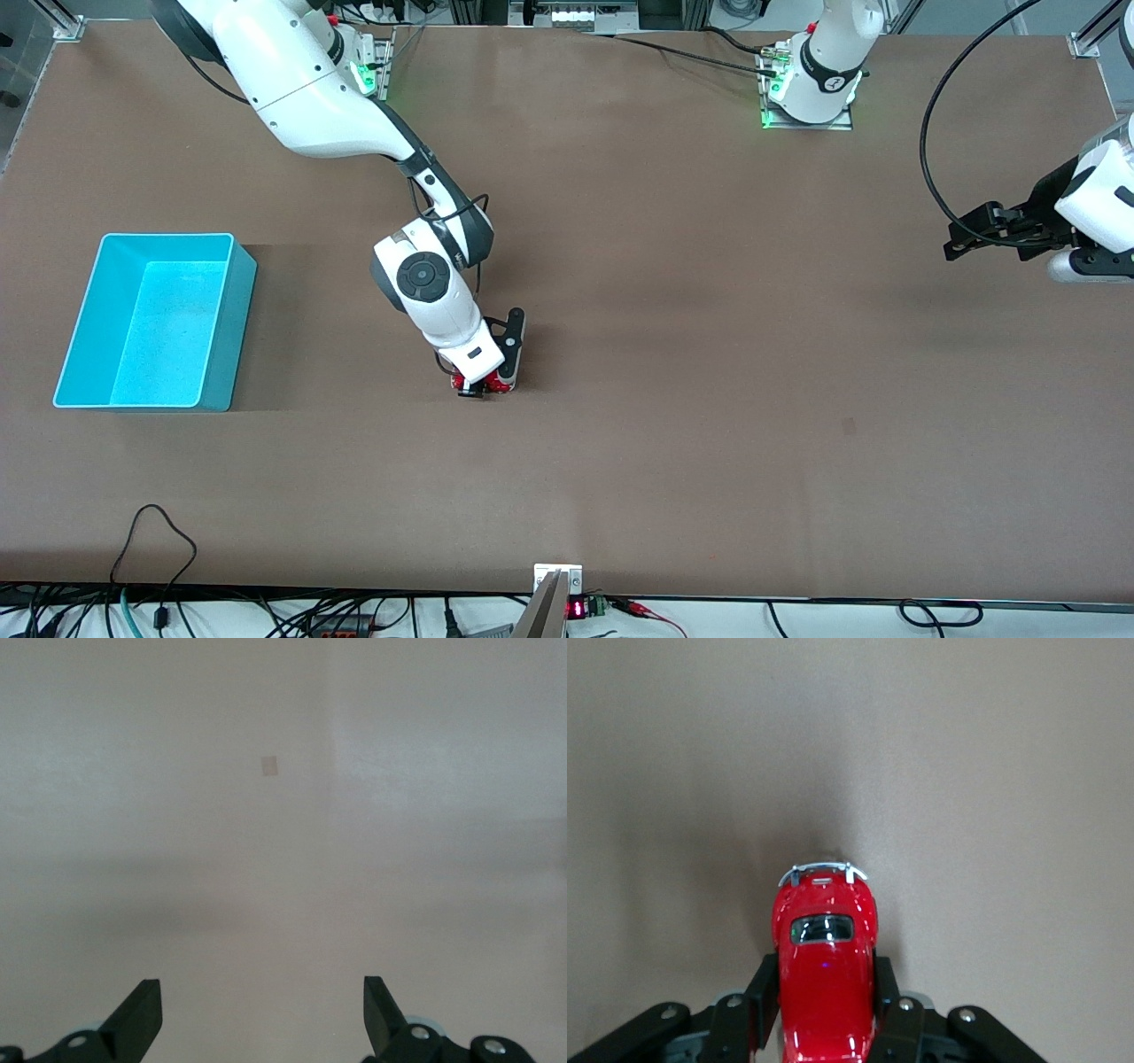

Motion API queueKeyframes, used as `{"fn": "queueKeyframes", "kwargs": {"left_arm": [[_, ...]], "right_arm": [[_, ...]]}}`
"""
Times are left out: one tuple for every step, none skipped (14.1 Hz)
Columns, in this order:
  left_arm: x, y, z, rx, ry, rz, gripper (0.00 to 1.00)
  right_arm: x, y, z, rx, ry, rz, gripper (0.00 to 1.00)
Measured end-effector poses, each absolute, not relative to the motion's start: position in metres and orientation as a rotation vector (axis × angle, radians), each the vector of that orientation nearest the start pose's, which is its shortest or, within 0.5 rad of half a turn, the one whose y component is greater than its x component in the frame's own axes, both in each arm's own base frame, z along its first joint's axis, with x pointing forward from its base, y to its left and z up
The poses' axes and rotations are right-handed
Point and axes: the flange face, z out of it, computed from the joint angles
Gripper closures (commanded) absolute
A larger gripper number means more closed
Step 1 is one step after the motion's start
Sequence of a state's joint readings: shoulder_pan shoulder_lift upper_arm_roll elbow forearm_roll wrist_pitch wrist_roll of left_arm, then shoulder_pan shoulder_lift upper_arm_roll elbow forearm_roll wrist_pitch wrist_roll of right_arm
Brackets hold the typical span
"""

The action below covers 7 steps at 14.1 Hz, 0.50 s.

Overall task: Wind red beetle toy and store in blue box
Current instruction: 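Lift the car with the right gripper and carry it over the box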

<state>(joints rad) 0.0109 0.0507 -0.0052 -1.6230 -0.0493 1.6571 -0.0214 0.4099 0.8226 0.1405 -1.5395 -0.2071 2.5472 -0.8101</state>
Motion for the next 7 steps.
{"fn": "queueKeyframes", "kwargs": {"left_arm": [[0.575,-0.002,0.579,-3.190,-0.048,0.027,0.00],[0.575,-0.002,0.579,-3.190,-0.045,0.027,0.00],[0.575,-0.004,0.579,-3.191,-0.040,0.027,0.00],[0.575,-0.005,0.579,-3.191,-0.035,0.027,0.00],[0.575,-0.007,0.579,-3.191,-0.031,0.028,0.00],[0.575,-0.008,0.579,-3.191,-0.029,0.028,0.00],[0.575,-0.008,0.579,-3.191,-0.028,0.028,0.00]], "right_arm": [[0.625,0.366,0.191,-2.370,-2.132,-0.311,1.00],[0.628,0.364,0.197,-2.376,-2.131,-0.314,1.00],[0.631,0.360,0.205,-2.389,-2.129,-0.291,1.00],[0.633,0.354,0.217,-2.405,-2.127,-0.243,1.00],[0.634,0.347,0.235,-2.424,-2.121,-0.188,1.00],[0.636,0.338,0.254,-2.446,-2.106,-0.144,1.00],[0.638,0.325,0.275,-2.476,-2.077,-0.115,1.00]]}}
